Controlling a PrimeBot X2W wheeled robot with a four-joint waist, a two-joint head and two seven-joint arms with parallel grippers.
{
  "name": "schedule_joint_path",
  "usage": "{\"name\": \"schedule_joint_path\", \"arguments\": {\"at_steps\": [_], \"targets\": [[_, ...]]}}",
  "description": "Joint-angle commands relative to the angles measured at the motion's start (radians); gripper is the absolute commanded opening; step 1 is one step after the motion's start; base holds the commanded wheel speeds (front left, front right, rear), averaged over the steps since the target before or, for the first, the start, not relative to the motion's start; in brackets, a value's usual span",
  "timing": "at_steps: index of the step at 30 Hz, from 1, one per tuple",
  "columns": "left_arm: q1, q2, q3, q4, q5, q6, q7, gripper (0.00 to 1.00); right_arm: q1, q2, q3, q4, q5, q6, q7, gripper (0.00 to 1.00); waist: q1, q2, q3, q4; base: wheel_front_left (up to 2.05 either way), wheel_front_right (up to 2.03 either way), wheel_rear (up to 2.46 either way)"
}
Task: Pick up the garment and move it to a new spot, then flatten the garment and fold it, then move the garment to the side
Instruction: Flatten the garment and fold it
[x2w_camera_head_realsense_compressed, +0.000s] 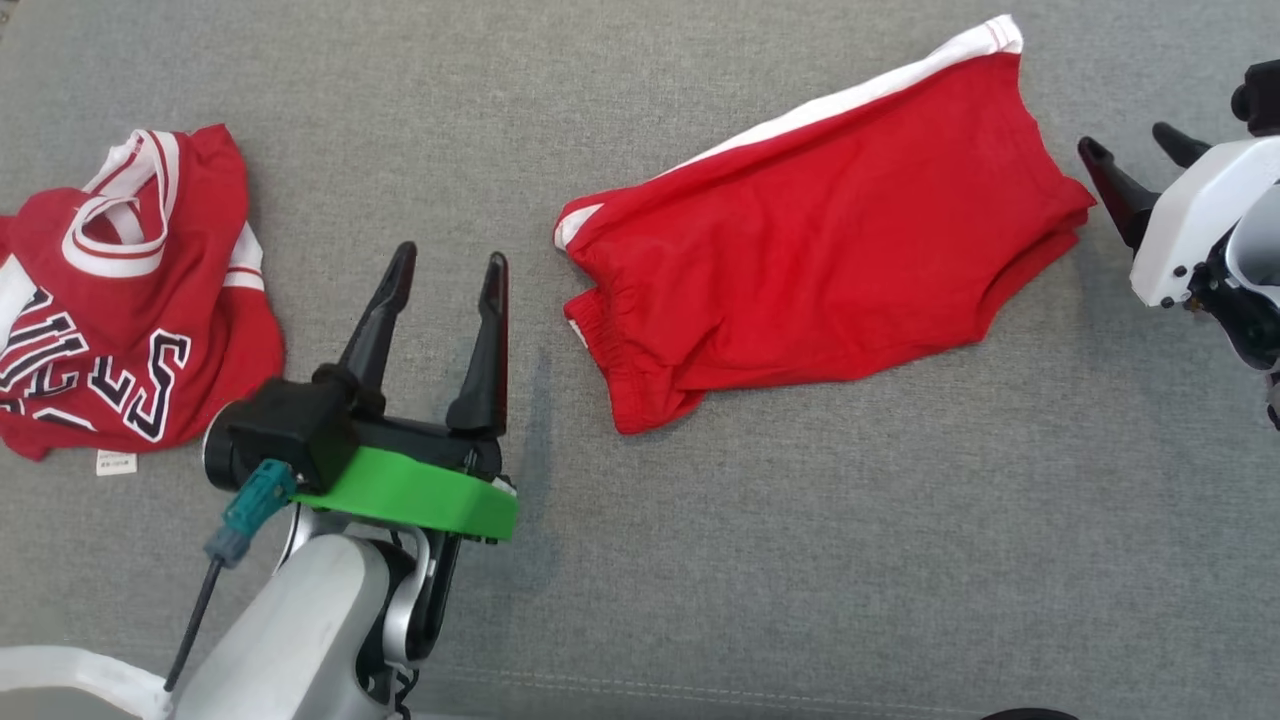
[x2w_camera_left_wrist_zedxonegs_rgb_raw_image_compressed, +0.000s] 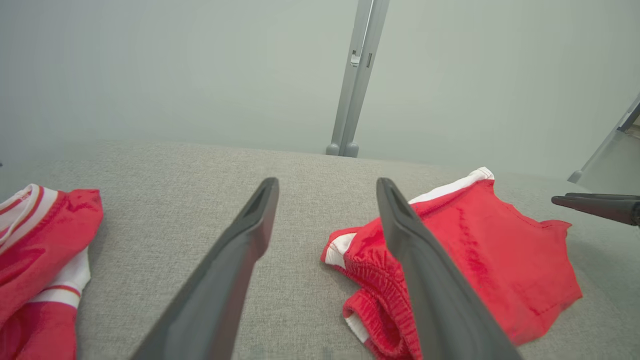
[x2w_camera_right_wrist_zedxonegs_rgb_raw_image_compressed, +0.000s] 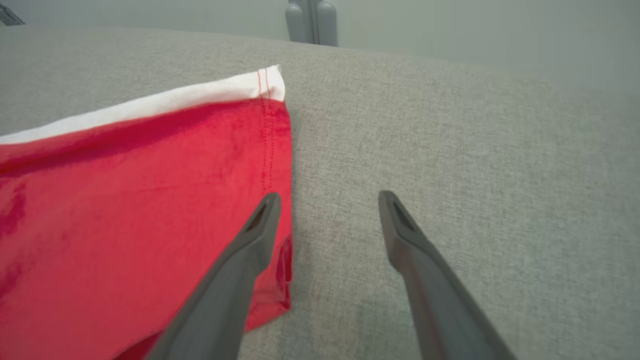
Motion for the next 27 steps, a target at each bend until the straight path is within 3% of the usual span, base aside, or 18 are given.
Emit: {"name": "schedule_joint_path", "arguments": {"at_steps": [1,13,14,16,22,27], "targets": [[0.029,-0.018,0.030,0.016,0.049,-0.025,0.000,1.00,-0.019,0.011,-0.005,0.017,0.010,-0.001,0.025,1.00,0.0000,-0.0001,0.048,0.038,0.00,0.00,0.00],[0.095,-0.148,0.162,0.131,0.149,-0.170,0.000,1.00,-0.030,0.082,0.020,0.123,0.049,0.000,0.168,1.00,0.0000,-0.0001,0.057,0.121,0.00,0.00,0.00],[0.100,-0.158,0.178,0.139,0.157,-0.182,0.000,1.00,-0.026,0.091,0.018,0.128,0.062,0.000,0.179,0.95,0.0000,-0.0001,0.051,0.123,0.00,0.00,0.00],[0.110,-0.177,0.204,0.155,0.173,-0.204,0.000,1.00,-0.013,0.108,0.005,0.136,0.101,0.001,0.205,0.00,0.0000,-0.0001,0.037,0.123,0.00,0.00,0.00],[0.164,-0.214,0.251,0.226,0.211,-0.291,0.000,1.00,0.052,0.132,-0.049,0.108,0.249,-0.001,0.252,0.00,0.0000,-0.0001,-0.042,0.082,0.00,0.00,0.00],[0.219,-0.211,0.270,0.304,0.250,-0.328,0.000,1.00,0.122,0.136,-0.097,0.071,0.357,-0.001,0.266,0.00,0.0000,-0.0001,-0.143,0.021,0.00,0.00,0.00]]}}
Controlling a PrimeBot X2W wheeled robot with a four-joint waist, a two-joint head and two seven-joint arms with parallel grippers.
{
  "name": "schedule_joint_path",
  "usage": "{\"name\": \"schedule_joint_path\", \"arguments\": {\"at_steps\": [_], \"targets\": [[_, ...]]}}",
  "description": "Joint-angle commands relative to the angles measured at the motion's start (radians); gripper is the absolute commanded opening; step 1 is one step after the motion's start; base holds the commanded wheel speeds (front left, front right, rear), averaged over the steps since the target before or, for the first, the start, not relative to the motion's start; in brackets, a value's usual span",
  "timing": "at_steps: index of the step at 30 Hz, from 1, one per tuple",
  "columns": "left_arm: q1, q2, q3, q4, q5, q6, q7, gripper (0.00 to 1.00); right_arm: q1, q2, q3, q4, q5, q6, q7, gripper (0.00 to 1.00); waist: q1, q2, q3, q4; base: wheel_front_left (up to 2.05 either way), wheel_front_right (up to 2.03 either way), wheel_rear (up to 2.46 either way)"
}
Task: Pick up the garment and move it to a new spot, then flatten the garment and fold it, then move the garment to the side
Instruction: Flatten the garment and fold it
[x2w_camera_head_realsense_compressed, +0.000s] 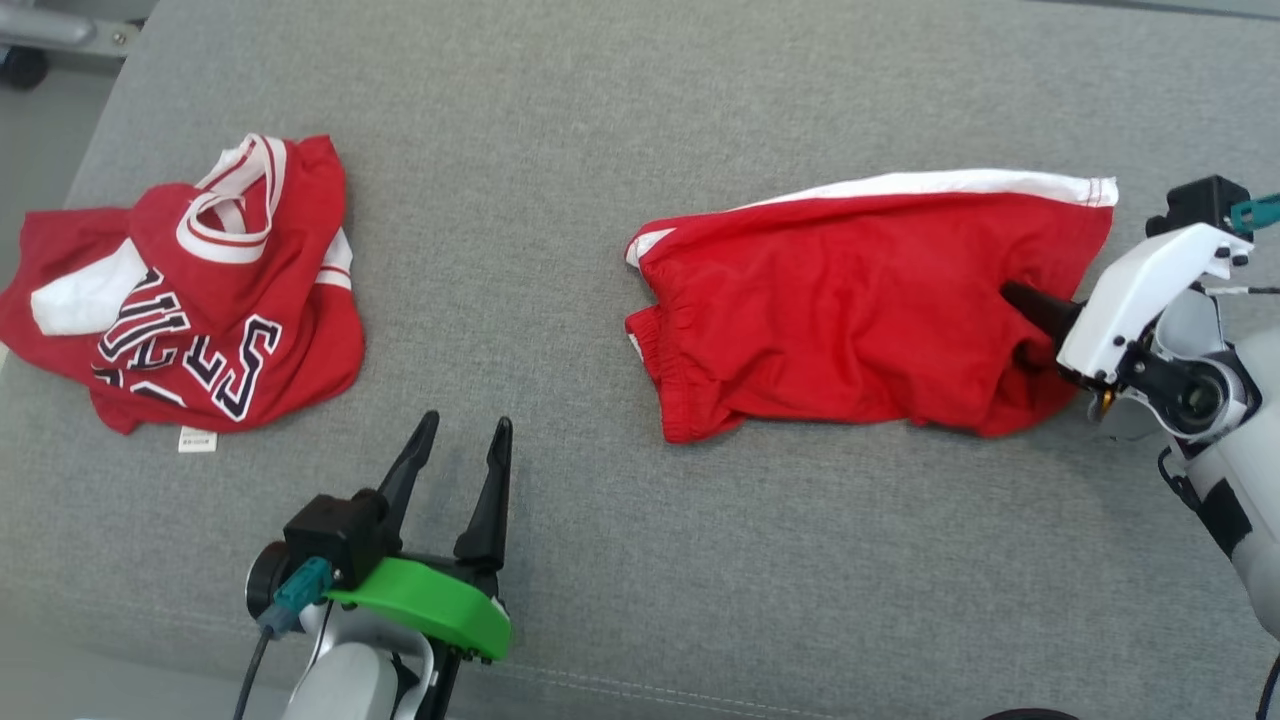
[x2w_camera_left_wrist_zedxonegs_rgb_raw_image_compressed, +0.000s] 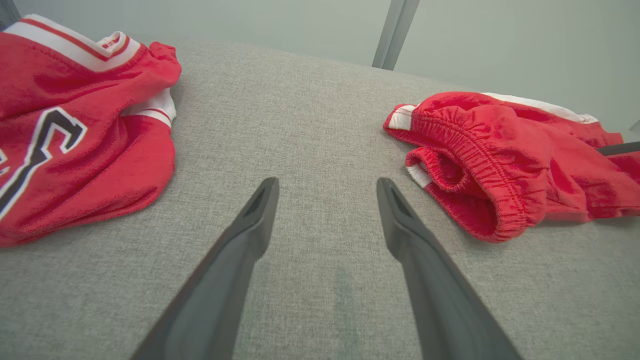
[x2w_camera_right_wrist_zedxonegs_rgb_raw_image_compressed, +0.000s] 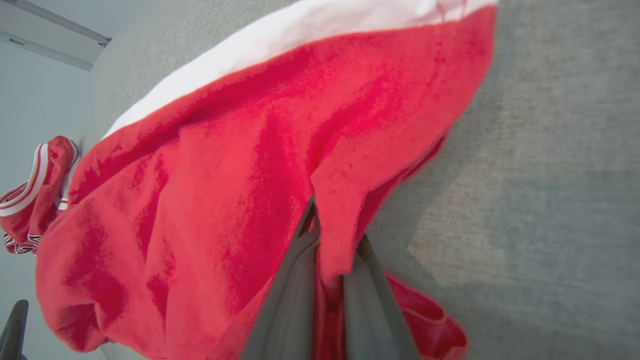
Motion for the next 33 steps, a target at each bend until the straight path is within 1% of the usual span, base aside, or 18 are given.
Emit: {"name": "schedule_joint_path", "arguments": {"at_steps": [1,3,4,9,12,16,20,22,25,29,33], "targets": [[0.029,0.003,0.005,0.016,0.016,-0.009,0.000,1.00,0.038,-0.012,-0.014,-0.007,0.023,0.000,0.004,0.00,0.0000,0.0000,-0.109,-0.082,0.00,0.00,0.00],[0.052,0.000,0.010,0.040,0.031,-0.014,0.000,1.00,0.073,-0.024,-0.032,-0.011,0.052,0.000,0.011,0.00,0.0000,0.0000,-0.144,-0.102,0.00,0.00,0.00],[0.069,-0.008,0.002,0.061,0.043,-0.019,0.000,1.00,0.106,-0.043,-0.050,-0.008,0.067,0.000,0.013,0.00,0.0000,0.0000,-0.172,-0.117,0.00,0.00,0.00],[0.099,-0.024,-0.037,0.077,0.074,-0.034,0.000,1.00,0.184,-0.100,-0.099,0.036,0.085,0.000,0.014,0.00,0.0000,0.0000,-0.212,-0.140,0.00,0.00,0.00],[0.113,-0.028,-0.048,0.076,0.084,-0.040,0.000,1.00,0.222,-0.138,-0.124,0.082,0.057,0.000,-0.035,0.00,0.0000,0.0000,-0.215,-0.144,0.00,0.00,0.00],[0.131,-0.028,-0.050,0.066,0.091,-0.044,0.000,1.00,0.235,-0.189,-0.164,0.142,0.023,0.000,-0.108,0.00,0.0000,0.0000,-0.211,-0.144,0.00,0.00,0.00],[0.147,-0.028,-0.043,0.066,0.090,-0.047,0.000,1.00,0.214,-0.199,-0.182,0.147,0.005,0.000,-0.142,0.00,0.0000,0.0000,-0.207,-0.144,0.00,0.00,0.00],[0.154,-0.030,-0.033,0.064,0.089,-0.049,0.000,1.00,0.190,-0.188,-0.178,0.112,-0.007,0.000,-0.147,0.00,0.0000,0.0000,-0.205,-0.149,0.00,0.00,0.00],[0.162,-0.035,-0.024,0.065,0.092,-0.049,0.000,1.00,0.161,-0.132,-0.157,0.034,-0.019,0.000,-0.120,0.00,0.0000,0.0000,-0.200,-0.160,0.00,0.00,0.00],[0.143,-0.043,-0.020,0.064,0.097,-0.050,0.000,1.00,0.120,-0.047,-0.107,-0.069,-0.035,0.000,-0.043,0.00,0.0000,0.0000,-0.182,-0.166,0.00,0.00,0.00],[0.112,-0.048,-0.020,0.068,0.104,-0.051,0.000,1.00,0.098,0.045,-0.054,-0.089,-0.099,0.000,0.008,0.00,0.0000,0.0000,-0.160,-0.164,0.00,0.00,0.00]]}}
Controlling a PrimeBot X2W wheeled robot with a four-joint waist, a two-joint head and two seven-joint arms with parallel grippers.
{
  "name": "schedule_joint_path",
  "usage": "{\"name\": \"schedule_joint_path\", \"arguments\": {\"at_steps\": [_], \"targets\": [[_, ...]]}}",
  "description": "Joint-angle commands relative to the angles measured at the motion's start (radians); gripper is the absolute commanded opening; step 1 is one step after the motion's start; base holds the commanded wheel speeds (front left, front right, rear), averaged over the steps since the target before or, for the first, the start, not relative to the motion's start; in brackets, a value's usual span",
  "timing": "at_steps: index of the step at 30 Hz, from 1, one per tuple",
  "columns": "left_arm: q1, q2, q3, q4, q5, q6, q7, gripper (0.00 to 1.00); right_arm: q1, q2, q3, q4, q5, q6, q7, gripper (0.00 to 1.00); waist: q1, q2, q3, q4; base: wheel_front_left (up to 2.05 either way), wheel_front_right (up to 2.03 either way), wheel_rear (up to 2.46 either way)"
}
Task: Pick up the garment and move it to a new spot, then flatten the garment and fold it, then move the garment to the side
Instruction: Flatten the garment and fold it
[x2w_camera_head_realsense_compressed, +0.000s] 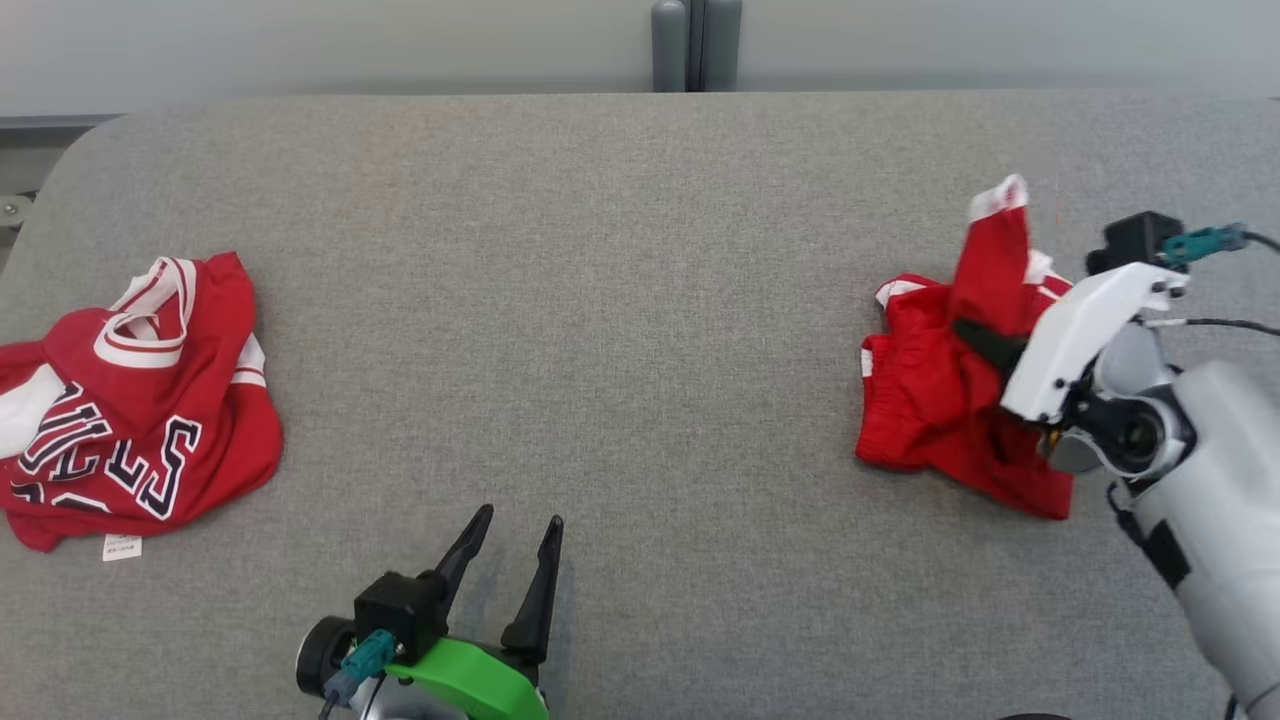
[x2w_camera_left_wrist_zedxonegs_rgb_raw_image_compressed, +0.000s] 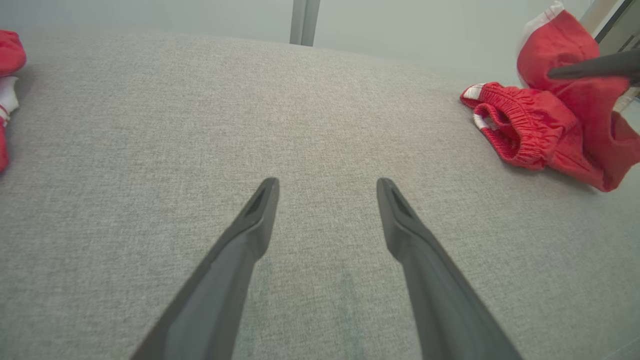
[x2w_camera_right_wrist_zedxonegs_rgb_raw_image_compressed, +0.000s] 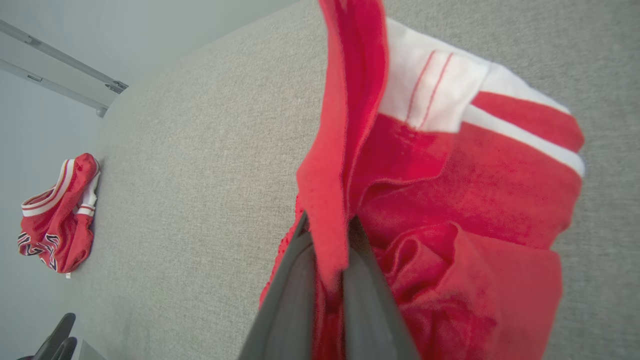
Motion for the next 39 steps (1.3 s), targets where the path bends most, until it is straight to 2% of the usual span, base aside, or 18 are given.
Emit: {"name": "schedule_joint_path", "arguments": {"at_steps": [1,6,11,12,13,14,20,26,31,33,39], "targets": [[-0.021,-0.003,0.000,0.001,0.006,-0.005,0.000,1.00,-0.006,0.013,0.006,0.003,-0.014,0.000,0.007,0.00,0.0000,-0.0001,0.012,0.005,0.00,0.00,0.00],[-0.045,0.006,0.014,0.011,0.008,-0.004,0.000,1.00,-0.027,0.122,0.018,0.042,-0.106,0.000,-0.007,0.00,0.0000,-0.0001,0.031,0.013,0.00,0.00,0.00],[-0.044,0.004,0.019,0.024,0.004,-0.005,0.000,1.00,-0.053,0.175,0.020,0.070,-0.160,0.000,-0.018,0.00,0.0000,-0.0001,0.032,0.008,0.00,0.00,0.00],[-0.042,0.002,0.016,0.028,0.001,-0.005,0.000,1.00,-0.057,0.182,0.020,0.074,-0.171,0.000,-0.023,0.26,0.0000,-0.0001,0.031,0.007,0.00,0.00,0.00],[-0.041,0.001,0.013,0.031,-0.001,-0.005,0.000,1.00,-0.060,0.188,0.022,0.073,-0.182,0.000,-0.030,0.88,0.0000,-0.0001,0.029,0.006,0.00,0.00,0.00],[-0.040,-0.001,0.011,0.033,-0.005,-0.005,0.000,1.00,-0.059,0.193,0.024,0.077,-0.189,0.000,-0.030,1.00,0.0000,-0.0001,0.027,0.005,0.00,0.00,0.00],[-0.026,-0.008,0.016,0.047,-0.015,-0.005,0.000,1.00,-0.023,0.185,0.082,-0.004,-0.215,0.000,-0.014,1.00,0.0000,-0.0001,0.006,-0.012,0.00,0.00,0.00],[-0.007,-0.010,0.031,0.049,-0.020,-0.005,0.000,1.00,0.053,0.096,0.078,-0.227,-0.218,0.000,-0.092,1.00,0.0000,-0.0001,-0.023,-0.031,0.00,0.00,0.00],[0.013,-0.012,0.050,0.040,-0.023,-0.005,0.000,1.00,0.134,0.007,0.013,-0.362,-0.276,0.000,-0.174,1.00,0.0000,-0.0001,-0.036,-0.047,0.00,0.00,0.00],[0.024,-0.013,0.054,0.037,-0.022,-0.005,0.000,1.00,0.176,-0.040,-0.037,-0.409,-0.335,0.000,-0.222,1.00,0.0000,-0.0001,-0.040,-0.054,0.00,0.00,0.00],[0.040,-0.017,0.052,0.031,-0.021,-0.005,0.000,1.00,0.323,-0.078,-0.161,-0.436,-0.547,0.000,-0.414,1.00,0.0000,-0.0001,-0.035,-0.066,0.00,0.00,0.00]]}}
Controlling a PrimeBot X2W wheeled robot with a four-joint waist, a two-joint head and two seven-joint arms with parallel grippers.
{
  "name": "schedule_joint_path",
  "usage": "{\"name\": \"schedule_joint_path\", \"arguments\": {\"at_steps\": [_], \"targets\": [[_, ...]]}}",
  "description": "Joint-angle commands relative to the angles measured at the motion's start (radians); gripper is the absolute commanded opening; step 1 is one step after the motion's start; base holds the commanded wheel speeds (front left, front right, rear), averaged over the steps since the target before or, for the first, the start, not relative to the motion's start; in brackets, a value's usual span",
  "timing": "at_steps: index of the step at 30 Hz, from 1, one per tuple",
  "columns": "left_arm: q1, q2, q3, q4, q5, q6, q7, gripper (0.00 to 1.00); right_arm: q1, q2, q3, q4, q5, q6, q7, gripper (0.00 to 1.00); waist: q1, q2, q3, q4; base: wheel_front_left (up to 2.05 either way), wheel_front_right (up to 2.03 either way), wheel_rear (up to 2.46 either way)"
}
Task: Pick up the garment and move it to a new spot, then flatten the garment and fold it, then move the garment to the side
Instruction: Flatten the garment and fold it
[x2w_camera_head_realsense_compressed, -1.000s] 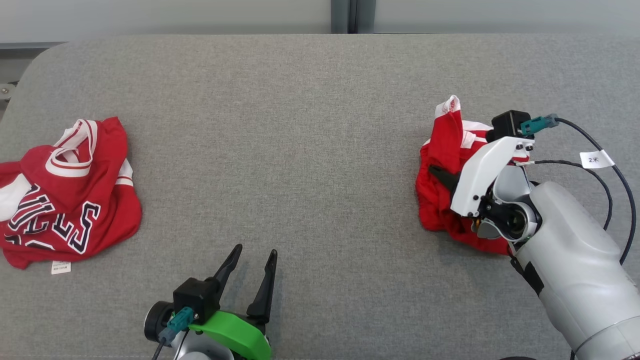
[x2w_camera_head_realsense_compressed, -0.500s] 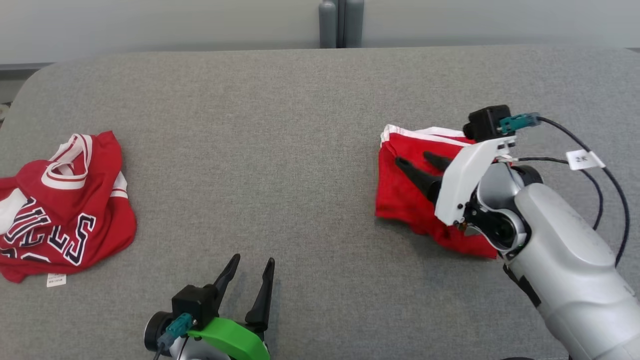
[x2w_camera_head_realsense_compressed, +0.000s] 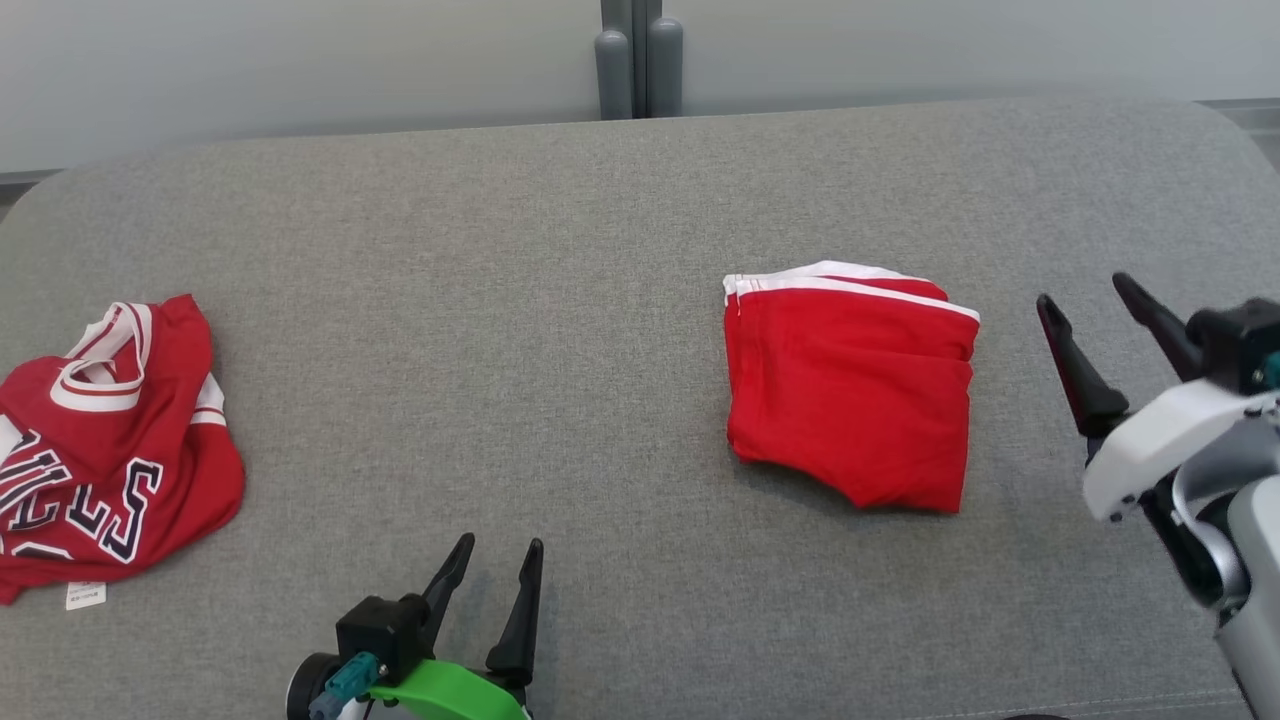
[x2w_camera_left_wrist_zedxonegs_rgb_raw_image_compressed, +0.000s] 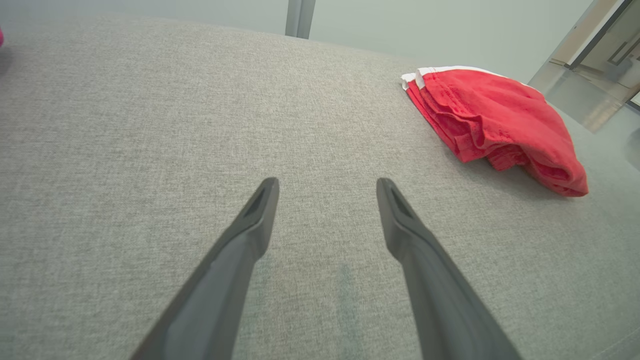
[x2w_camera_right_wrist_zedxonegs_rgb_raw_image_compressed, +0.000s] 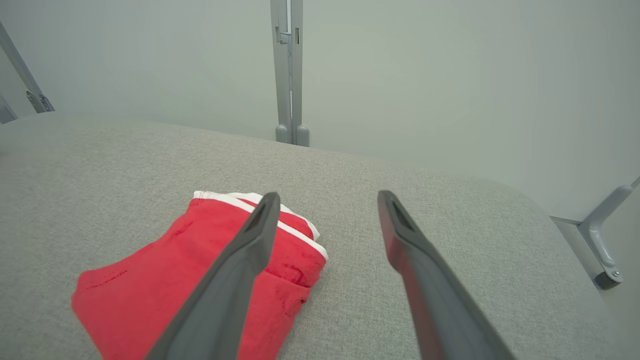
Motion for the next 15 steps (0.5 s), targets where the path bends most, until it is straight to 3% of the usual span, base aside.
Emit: {"name": "schedule_joint_path", "arguments": {"at_steps": [1,4,8,10,15], "targets": [[0.011,0.000,-0.001,-0.003,-0.001,-0.004,0.000,1.00,0.034,0.016,-0.007,0.019,-0.035,0.000,-0.044,0.66,0.0000,-0.0001,0.002,0.000,0.00,0.00,0.00],[0.008,-0.001,-0.009,0.000,-0.003,-0.004,0.000,1.00,0.078,0.051,-0.009,0.074,-0.105,0.000,-0.152,0.00,0.0000,-0.0001,0.002,0.003,0.00,0.00,0.00],[-0.008,-0.002,-0.013,-0.003,0.002,-0.003,0.000,1.00,0.087,0.118,-0.015,0.173,-0.196,0.000,-0.281,0.00,0.0000,-0.0001,0.010,0.012,0.00,0.00,0.00],[-0.018,-0.002,-0.009,-0.006,0.011,-0.004,0.000,1.00,0.076,0.163,-0.044,0.215,-0.230,0.000,-0.302,0.00,0.0000,-0.0001,0.016,0.020,0.00,0.00,0.00],[-0.033,0.004,0.003,-0.012,0.021,-0.004,0.000,1.00,0.071,0.272,-0.149,0.180,-0.329,0.000,-0.305,0.00,0.0000,-0.0001,0.040,0.032,0.00,0.00,0.00]]}}
